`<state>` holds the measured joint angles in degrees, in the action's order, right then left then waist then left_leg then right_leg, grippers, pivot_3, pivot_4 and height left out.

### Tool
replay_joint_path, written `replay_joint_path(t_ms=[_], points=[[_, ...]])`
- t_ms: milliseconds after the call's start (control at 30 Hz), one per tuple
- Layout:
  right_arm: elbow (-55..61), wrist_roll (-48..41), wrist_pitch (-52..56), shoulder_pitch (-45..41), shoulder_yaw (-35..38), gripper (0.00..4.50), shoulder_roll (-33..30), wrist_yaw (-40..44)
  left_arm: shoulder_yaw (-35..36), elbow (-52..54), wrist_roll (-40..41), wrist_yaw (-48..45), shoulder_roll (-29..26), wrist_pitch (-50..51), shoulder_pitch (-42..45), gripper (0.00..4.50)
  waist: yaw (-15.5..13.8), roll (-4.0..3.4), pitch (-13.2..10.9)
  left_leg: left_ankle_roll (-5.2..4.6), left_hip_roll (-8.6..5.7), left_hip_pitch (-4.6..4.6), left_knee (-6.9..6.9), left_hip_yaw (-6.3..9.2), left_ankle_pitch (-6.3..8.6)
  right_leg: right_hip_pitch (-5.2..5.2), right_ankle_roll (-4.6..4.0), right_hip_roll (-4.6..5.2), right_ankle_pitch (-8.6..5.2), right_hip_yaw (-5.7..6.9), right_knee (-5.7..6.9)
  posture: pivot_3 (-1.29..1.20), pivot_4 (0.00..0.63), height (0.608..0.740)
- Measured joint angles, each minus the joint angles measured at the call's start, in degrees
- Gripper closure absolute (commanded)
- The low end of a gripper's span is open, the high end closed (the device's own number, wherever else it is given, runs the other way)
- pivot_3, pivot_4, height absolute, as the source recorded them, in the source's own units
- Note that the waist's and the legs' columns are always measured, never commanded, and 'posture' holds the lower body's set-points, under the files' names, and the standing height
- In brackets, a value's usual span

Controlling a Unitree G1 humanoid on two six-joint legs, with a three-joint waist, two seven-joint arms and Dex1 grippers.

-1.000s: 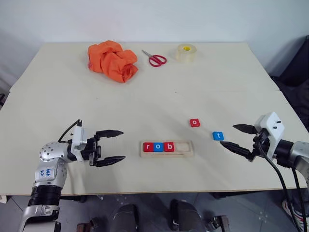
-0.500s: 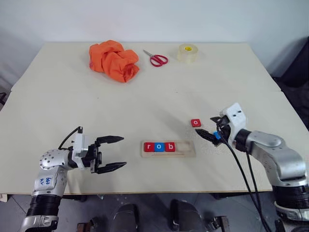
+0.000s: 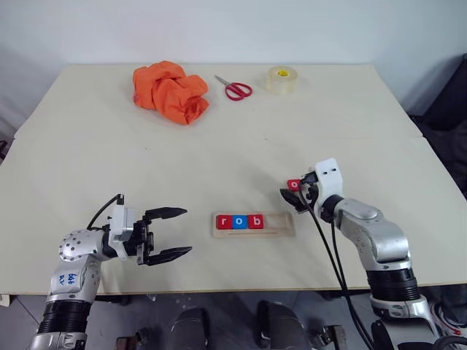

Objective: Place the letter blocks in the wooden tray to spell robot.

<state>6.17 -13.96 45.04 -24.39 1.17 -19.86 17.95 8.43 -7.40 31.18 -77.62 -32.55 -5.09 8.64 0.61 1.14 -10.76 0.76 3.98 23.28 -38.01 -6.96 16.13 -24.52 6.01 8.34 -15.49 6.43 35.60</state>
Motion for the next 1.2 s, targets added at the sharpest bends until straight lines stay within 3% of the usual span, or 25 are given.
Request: replay_joint_path(t_ms=[67,267,467,633,933,1033,1200], points=[[0.1,0.5,0.0,0.0,0.0,0.93,0.9,-1.4,0.0,0.0,0.0,0.0,0.0,0.1,0.0,0.0,0.3,0.0,0.0,0.0,0.0,0.0,0.0,-0.01,0.0,0.0,0.0,0.0,0.0,0.0,0.0,0.0,0.15,0.74],[0.1,1.2,-0.1,0.0,0.7,3.03,2.0,-3.8,0.0,0.0,0.0,0.0,0.0,0.1,0.2,0.0,1.0,0.0,0.0,0.0,0.0,0.0,0.02,0.0,0.0,0.0,0.0,0.0,0.0,0.0,0.0,0.0,0.15,0.74],[1.6,1.3,-1.5,0.5,3.5,3.05,4.4,-7.0,-0.1,-0.2,0.0,-0.4,0.0,0.2,1.8,0.0,1.0,0.0,0.0,0.0,0.01,0.01,0.04,0.0,0.0,-0.01,0.0,0.0,0.0,0.0,-0.02,0.0,0.15,0.74],[13.3,-0.3,-0.4,5.1,6.5,3.05,4.7,-7.8,-0.4,-0.8,0.0,-1.5,0.0,0.8,2.4,0.0,1.0,0.0,0.0,0.0,0.0,0.03,0.11,-0.01,0.02,-0.01,0.0,-0.01,0.0,0.0,-0.06,0.0,0.15,0.74],[28.6,-5.5,1.4,24.8,9.2,3.05,-3.6,0.6,-0.8,-3.9,0.0,-3.6,-0.1,1.3,4.7,0.0,0.8,0.0,0.0,-0.04,-0.02,0.01,0.13,0.03,0.06,0.03,0.02,-0.01,0.0,-0.01,-0.19,0.0,0.15,0.74],[30.1,-5.7,2.6,29.2,9.4,3.05,-3.2,-0.2,-1.0,-4.4,0.0,-4.3,0.0,1.3,5.2,0.0,1.1,0.0,0.0,-0.02,0.04,-0.01,0.13,0.02,0.06,0.02,0.01,-0.06,0.0,-0.02,-0.16,0.0,0.15,0.74],[30.8,-5.9,4.4,29.8,9.5,3.05,0.6,-3.6,-1.0,-4.6,0.0,-4.5,0.0,1.3,5.3,0.0,0.9,0.0,0.0,0.01,0.05,-0.01,0.12,0.05,0.03,0.02,0.01,-0.07,0.0,-0.02,-0.14,0.0,0.15,0.74]])
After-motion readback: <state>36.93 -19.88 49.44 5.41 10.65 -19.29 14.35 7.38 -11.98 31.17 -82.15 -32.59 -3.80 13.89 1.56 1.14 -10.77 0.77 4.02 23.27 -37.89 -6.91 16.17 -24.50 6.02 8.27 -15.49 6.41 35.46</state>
